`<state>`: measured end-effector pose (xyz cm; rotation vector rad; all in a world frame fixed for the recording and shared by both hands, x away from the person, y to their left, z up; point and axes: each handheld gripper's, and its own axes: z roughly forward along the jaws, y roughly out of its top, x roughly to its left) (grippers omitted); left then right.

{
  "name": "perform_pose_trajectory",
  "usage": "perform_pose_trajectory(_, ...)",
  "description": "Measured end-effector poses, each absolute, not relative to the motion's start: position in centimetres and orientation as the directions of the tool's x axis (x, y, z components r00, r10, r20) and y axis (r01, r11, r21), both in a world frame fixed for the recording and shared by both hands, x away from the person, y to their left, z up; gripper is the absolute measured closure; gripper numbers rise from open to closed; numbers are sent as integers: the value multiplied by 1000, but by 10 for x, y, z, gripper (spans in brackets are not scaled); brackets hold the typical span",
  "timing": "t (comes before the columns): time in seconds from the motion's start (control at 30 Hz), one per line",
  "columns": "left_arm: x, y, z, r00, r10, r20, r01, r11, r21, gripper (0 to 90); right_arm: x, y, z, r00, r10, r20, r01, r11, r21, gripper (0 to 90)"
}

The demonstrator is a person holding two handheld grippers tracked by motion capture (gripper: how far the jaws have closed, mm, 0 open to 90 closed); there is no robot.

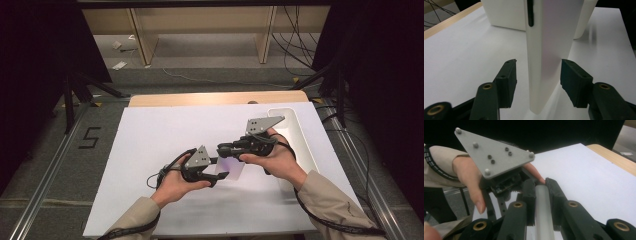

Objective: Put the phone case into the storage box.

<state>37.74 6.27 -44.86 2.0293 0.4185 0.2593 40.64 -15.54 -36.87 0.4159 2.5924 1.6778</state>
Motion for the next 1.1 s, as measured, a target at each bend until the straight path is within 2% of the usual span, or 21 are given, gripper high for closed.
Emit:
perform_pose_trajectory(0.5, 376, 64, -447, 948, 317, -3, 154, -454, 877, 686, 405, -153, -369, -976, 171, 135, 193, 393, 899, 797)
perform_pose_trajectory(0.6, 376, 66, -446, 952, 306, -13, 158, -456, 876, 726, 404, -153, -368, -981, 148, 124, 174, 400, 900, 771)
perform_pose_trajectory(0.7, 376, 67, -444, 956, 292, -25, 162, -456, 875, 790, 404, -153, -367, -986, 133, 102, 148, 401, 904, 672)
perform_pose_trajectory(0.93, 374, 66, -440, 949, 313, -40, 184, -446, 876, 803, 406, -154, -366, -986, 143, 88, 137, 382, 914, 583)
perform_pose_trajectory(0.97, 374, 66, -439, 946, 320, -40, 188, -444, 876, 804, 406, -155, -366, -983, 165, 86, 142, 368, 919, 514)
perform_pose_trajectory(1.0, 374, 66, -438, 944, 327, -41, 192, -443, 876, 804, 406, -155, -366, -983, 165, 86, 142, 368, 919, 514)
perform_pose_trajectory(1.03, 373, 66, -437, 938, 344, -39, 199, -445, 873, 804, 407, -155, -366, -979, 190, 78, 142, 351, 926, 419)
perform_pose_trajectory(1.07, 373, 66, -437, 938, 344, -39, 199, -445, 873, 804, 407, -155, -366, -979, 190, 78, 142, 351, 926, 419)
perform_pose_trajectory(1.1, 373, 66, -437, 936, 351, -42, 206, -445, 871, 804, 407, -156, -367, -977, 198, 77, 143, 344, 928, 368)
